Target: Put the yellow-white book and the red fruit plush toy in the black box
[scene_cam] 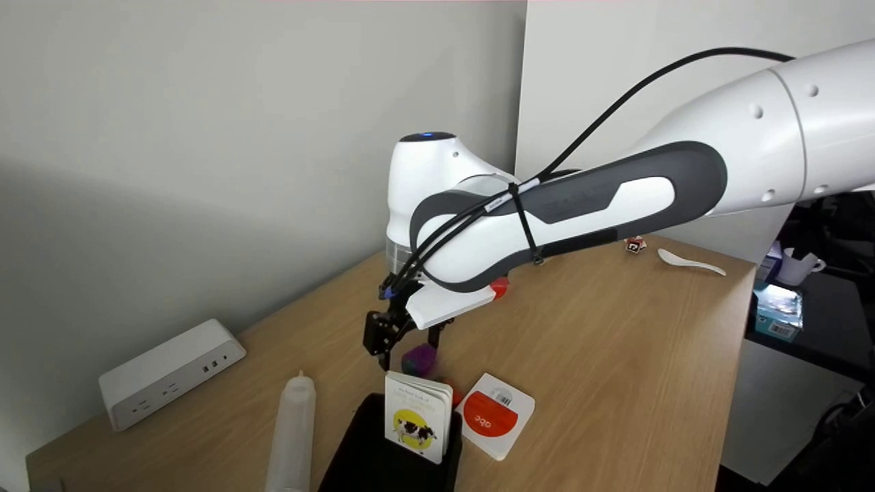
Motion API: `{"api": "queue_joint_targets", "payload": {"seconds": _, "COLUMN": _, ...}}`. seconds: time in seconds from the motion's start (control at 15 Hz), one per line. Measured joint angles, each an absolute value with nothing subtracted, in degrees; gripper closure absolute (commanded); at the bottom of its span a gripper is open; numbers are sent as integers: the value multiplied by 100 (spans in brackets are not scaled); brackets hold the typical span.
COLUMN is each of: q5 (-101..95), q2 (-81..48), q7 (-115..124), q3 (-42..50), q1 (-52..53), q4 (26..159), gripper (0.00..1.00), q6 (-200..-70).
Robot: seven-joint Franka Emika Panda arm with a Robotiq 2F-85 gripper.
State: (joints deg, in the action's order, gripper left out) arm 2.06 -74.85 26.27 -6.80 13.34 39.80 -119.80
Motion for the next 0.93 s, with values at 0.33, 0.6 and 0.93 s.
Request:
{"api": "queue_joint_targets", "payload": {"seconds": 0.33, "q5": 208, "q2": -7583, "q7": 3776, "q3": -676, "q1": 1363, "q4": 3985, "gripper": 0, "q6": -12688}}
{"api": "queue_joint_targets", "payload": {"seconds": 0.6, "q5": 197, "q2": -7601, "q7": 4390, "q3": -667, "q1": 1412, "q4": 4006, "gripper": 0, "q6": -12842}}
{"api": "queue_joint_targets", "payload": {"seconds": 0.93, "q5": 193, "q2": -7557, "q7": 3328, "q3": -907, "q1": 1397, "q4": 4008, "gripper": 0, "q6": -12419}}
